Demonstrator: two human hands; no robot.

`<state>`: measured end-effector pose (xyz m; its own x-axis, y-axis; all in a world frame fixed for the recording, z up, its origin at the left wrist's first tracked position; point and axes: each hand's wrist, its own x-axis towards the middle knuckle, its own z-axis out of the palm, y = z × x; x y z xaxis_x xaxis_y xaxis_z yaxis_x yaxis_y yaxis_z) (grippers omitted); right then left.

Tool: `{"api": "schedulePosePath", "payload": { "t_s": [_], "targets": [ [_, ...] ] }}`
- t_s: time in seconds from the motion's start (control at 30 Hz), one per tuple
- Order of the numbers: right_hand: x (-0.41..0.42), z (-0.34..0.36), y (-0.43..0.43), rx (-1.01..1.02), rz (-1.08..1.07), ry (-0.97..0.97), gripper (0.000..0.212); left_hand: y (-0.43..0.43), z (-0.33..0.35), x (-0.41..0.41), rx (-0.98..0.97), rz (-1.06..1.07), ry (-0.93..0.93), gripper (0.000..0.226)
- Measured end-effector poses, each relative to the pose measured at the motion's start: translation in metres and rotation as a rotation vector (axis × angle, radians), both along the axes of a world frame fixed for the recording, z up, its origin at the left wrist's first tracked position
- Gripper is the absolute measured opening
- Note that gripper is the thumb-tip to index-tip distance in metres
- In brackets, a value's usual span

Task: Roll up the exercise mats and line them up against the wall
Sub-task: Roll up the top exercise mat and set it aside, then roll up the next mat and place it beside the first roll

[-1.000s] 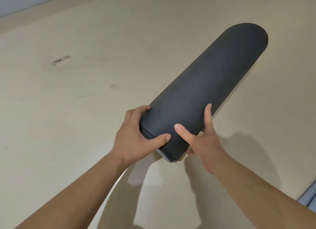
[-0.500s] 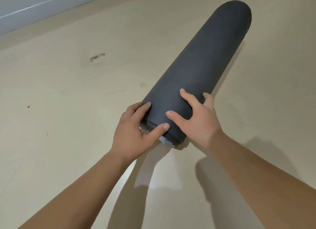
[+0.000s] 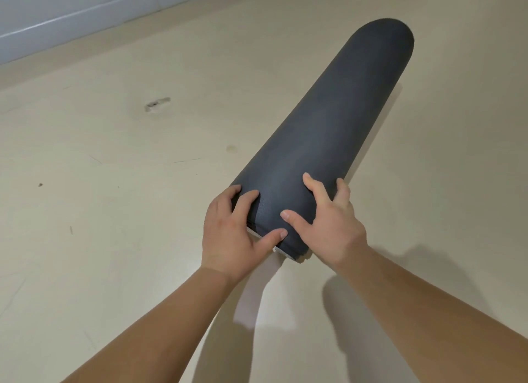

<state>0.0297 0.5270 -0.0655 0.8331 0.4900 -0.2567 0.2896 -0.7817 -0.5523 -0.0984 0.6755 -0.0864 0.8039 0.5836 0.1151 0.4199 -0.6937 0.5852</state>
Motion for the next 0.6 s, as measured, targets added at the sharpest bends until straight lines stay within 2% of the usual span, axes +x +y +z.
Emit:
{"api": "schedulePosePath", "payload": {
  "t_s": [0.07,0.23,0.37,0.47,0.6],
  "targets": [
    [0.003,0.014,0.002,-0.047,0.03,-0.023,0.079,0.006,0.011,0.003,0.002,-0.015,-0.005,0.086],
    [0.001,0.044,0.012,-0.067,0.143,-0.115,0.07,0.015,0.031,0.009,-0.074,0.016,-0.032,0.062],
    [0.003,0.057,0.015,-0.085,0.163,-0.111,0.07,0.015,0.034,0.012,-0.044,0.026,-0.024,0.064],
    [0.009,0.064,0.007,-0.083,0.16,-0.093,0.061,0.019,0.039,0.009,-0.014,0.033,-0.032,0.06],
    [0.013,0.074,-0.02,-0.076,0.139,-0.052,0.051,0.012,0.06,0.007,0.126,-0.034,-0.13,0.04]
  ]
}}
